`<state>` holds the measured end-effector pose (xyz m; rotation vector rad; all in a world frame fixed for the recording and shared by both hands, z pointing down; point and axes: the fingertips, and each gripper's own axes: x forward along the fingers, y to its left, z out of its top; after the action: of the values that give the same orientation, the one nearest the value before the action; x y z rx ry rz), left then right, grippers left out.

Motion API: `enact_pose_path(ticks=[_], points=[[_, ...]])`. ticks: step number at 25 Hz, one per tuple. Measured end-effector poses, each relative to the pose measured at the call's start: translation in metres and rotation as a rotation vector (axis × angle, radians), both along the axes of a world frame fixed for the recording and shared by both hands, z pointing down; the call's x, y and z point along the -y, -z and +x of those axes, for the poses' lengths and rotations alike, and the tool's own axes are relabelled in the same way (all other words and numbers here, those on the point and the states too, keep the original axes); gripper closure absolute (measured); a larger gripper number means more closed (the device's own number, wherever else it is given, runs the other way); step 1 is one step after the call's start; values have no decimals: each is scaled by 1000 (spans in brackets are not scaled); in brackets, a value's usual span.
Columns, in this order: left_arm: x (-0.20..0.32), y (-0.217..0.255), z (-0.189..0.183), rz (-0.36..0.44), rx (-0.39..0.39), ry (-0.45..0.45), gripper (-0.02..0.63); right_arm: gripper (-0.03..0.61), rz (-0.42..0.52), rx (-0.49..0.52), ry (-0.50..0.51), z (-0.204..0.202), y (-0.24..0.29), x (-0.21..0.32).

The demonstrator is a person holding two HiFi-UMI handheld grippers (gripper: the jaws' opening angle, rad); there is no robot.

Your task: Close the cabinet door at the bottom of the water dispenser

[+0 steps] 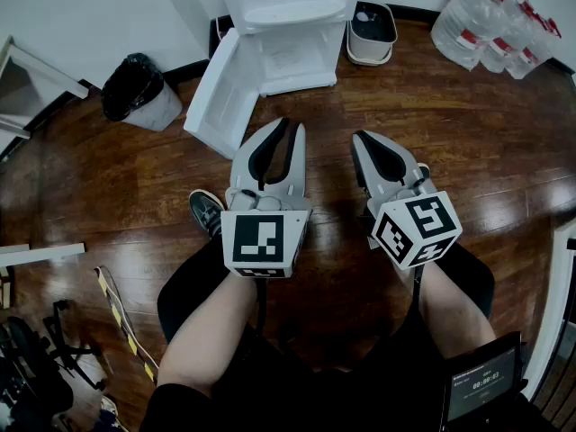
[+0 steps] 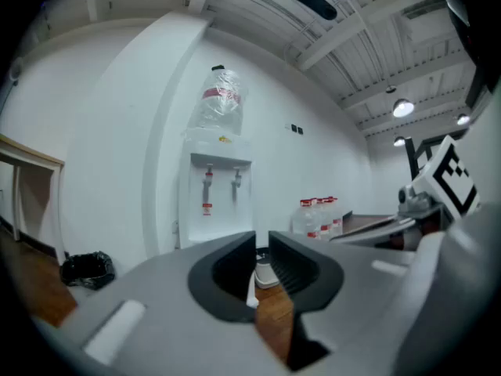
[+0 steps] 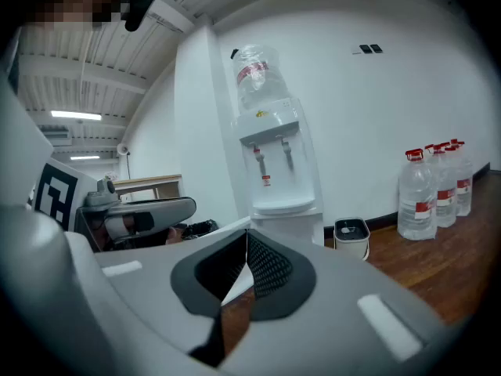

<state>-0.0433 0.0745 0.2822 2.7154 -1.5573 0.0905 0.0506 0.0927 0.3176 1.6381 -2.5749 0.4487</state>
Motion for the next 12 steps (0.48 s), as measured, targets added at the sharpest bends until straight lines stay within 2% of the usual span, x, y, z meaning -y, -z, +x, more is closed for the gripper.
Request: enact_pose_path(ticks=[4,7,12], points=[[8,-2,-4,-34,15,-5,540,572,-21,15,9,-5,0,8],[20,-2,-5,-11,30,-2,540,572,-20,20,13,-7,4,18],[46,-9,1,-19,81,-7,535,572,-38,27,13,-1,1,44]])
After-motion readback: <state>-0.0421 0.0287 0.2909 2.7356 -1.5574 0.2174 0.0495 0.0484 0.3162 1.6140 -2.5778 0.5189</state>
